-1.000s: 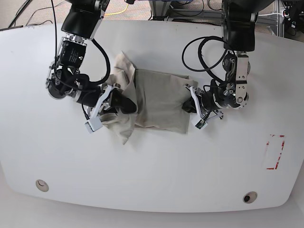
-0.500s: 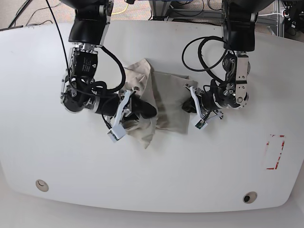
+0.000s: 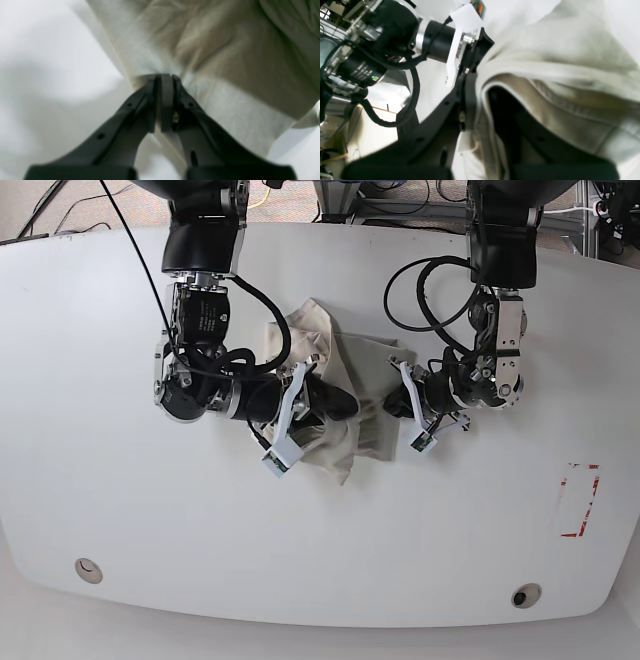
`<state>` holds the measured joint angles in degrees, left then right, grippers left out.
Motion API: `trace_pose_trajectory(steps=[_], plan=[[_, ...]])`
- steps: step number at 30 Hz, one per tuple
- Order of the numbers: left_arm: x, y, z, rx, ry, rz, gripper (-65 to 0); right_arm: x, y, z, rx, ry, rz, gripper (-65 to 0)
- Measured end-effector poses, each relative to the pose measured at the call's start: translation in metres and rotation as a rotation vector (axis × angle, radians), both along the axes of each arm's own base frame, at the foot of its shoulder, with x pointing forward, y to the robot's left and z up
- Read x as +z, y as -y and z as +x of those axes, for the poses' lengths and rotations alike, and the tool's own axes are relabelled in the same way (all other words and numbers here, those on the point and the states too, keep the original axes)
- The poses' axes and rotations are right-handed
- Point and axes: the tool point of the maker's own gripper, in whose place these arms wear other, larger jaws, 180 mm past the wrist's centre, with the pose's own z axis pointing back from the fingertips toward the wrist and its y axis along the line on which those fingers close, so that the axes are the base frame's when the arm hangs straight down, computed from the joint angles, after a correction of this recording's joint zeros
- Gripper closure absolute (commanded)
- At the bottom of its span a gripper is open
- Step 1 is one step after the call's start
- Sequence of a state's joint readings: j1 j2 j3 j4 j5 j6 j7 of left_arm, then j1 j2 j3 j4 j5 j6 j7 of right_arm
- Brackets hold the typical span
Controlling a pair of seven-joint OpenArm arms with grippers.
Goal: Layout the t-shirt on the table in an organized manner, then fold the t-shirt properly
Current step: 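Fold the lifted end with the right gripper over toward the left gripper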
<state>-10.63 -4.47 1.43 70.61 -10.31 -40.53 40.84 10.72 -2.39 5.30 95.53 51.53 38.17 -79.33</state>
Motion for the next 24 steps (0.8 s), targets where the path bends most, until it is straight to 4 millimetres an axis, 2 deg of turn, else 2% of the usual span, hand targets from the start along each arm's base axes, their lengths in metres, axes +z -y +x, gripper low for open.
trace_pose_trajectory(steps=[3, 6, 11, 14, 20, 24], plan=[[0.000, 0.000, 0.000, 0.000, 0.000, 0.000, -1.7, 0.001, 0.002, 0.003, -0.005, 0.008, -0.008, -0.8], [0.000, 0.000, 0.000, 0.001, 0.000, -0.001, -1.7, 0.005, 0.002, 0.006, -0.004, 0.018, -0.008, -7.8], [0.000, 0.000, 0.000, 0.001, 0.000, -0.001, -1.7, 0.005, -0.008, 0.004, 0.033, 0.029, -0.030, -34.7], [0.000, 0.000, 0.000, 0.001, 0.000, -0.001, -1.7, 0.002, -0.017, 0.000, 0.063, 0.032, -0.053, -43.3], [0.000, 0.000, 0.000, 0.001, 0.001, -0.001, -1.7, 0.005, -0.049, -0.011, 0.159, 0.059, -0.083, -42.2], [0.001, 0.001, 0.001, 0.001, 0.002, -0.002, -1.7, 0.018, -0.054, -0.004, 0.166, 0.111, -0.098, -42.3]])
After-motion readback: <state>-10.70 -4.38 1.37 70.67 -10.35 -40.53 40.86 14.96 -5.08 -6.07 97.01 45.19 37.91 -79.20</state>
